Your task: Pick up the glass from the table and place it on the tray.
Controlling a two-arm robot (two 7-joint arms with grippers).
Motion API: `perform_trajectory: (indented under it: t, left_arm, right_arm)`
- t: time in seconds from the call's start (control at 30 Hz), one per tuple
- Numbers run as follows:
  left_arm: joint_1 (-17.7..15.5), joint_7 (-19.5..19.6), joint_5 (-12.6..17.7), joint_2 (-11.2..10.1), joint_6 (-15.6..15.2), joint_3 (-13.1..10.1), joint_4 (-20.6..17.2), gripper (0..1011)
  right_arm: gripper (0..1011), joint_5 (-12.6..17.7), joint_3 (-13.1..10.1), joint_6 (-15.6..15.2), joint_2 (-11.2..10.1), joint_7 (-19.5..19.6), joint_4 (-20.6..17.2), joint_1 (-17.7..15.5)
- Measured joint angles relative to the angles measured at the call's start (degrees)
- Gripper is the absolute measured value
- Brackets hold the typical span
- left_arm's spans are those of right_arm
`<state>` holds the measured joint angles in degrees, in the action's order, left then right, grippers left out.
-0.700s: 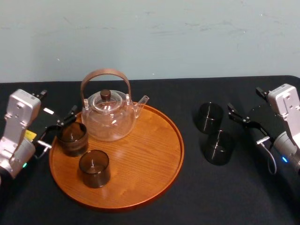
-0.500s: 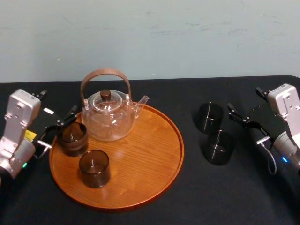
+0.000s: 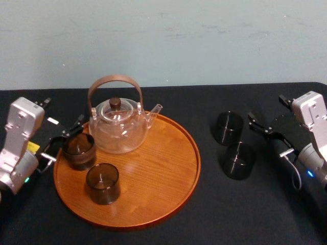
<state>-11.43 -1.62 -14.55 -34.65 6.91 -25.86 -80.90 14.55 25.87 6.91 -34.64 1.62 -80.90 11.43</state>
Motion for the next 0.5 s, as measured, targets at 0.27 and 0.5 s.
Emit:
perform_trajectory:
  t: [0.27,0.5]
  left_arm:
    - [0.0,0.0,0.0,0.0,0.0,0.0,0.0,1001]
    - [0.0,0.0,0.0,0.0,0.0,0.0,0.0,1001]
  right_arm:
    - [1002,0.0,0.0,0.0,0.0,0.0,0.0,0.0]
    - [1002,0.0,-0.01,0.0,0.0,0.0,0.0,0.0]
